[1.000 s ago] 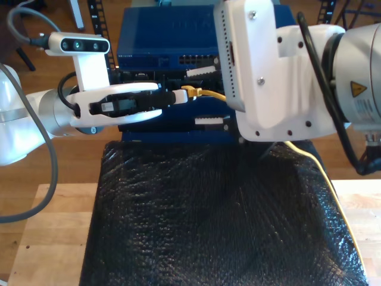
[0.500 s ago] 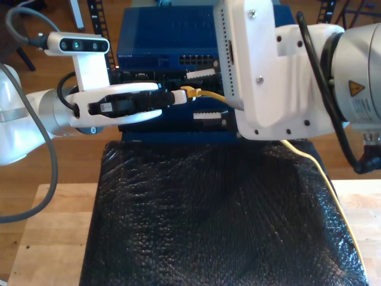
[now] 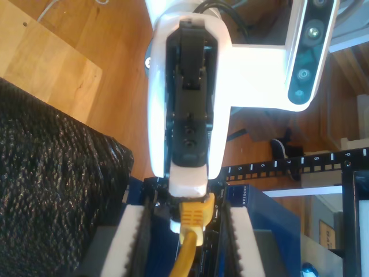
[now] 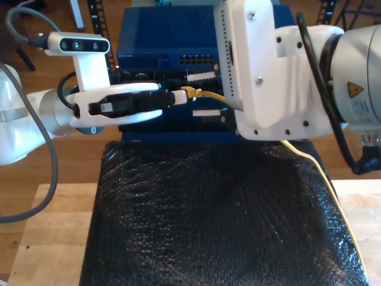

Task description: Grab the cable and plug it in

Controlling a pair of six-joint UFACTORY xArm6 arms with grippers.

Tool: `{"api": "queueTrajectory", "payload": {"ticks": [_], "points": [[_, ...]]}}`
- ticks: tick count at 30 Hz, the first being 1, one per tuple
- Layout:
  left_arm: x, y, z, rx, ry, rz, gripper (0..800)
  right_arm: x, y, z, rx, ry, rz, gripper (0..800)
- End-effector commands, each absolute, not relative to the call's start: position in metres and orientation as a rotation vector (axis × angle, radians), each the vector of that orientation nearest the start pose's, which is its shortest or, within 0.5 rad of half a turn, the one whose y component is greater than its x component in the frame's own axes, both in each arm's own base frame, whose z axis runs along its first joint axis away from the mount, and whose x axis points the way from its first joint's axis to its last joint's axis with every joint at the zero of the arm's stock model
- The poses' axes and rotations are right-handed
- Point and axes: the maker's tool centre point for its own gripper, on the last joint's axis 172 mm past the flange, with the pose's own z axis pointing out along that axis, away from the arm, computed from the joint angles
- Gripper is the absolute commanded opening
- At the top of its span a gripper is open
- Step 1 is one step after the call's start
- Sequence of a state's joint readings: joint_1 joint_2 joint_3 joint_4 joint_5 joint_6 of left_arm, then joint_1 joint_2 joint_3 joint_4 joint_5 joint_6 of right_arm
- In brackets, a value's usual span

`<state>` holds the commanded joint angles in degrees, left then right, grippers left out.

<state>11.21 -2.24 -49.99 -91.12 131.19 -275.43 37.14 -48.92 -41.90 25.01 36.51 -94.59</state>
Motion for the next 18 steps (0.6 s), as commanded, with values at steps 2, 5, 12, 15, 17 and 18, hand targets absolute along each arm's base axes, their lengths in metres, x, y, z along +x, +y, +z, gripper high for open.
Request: {"api": "queueTrajectory", "payload": {"ticks": [2, 5, 12, 15, 17, 18], "points": [[0.3127, -0.1954, 0.4822, 0.899, -0.727, 0.494, 7, 0.3133, 0.2898, 0.4899, 1.354, 2.304, 1.478, 284], [0.3104, -0.1953, 0.4838, 0.892, -0.731, 0.49, 7, 0.313, 0.2896, 0.4914, 1.352, 2.302, 1.481, 271], [0.309, -0.1948, 0.4847, 0.886, -0.733, 0.487, 7, 0.3139, 0.2894, 0.492, 1.354, 2.296, 1.485, 265], [0.309, -0.1948, 0.4847, 0.886, -0.733, 0.487, 7, 0.3136, 0.2892, 0.4926, 1.353, 2.295, 1.487, 263], [0.3094, -0.1949, 0.4845, 0.888, -0.732, 0.488, 7, 0.3136, 0.2892, 0.4926, 1.353, 2.295, 1.487, 263], [0.3094, -0.1947, 0.4843, 0.886, -0.731, 0.486, 7, 0.3134, 0.289, 0.4933, 1.352, 2.293, 1.489, 263]]}}
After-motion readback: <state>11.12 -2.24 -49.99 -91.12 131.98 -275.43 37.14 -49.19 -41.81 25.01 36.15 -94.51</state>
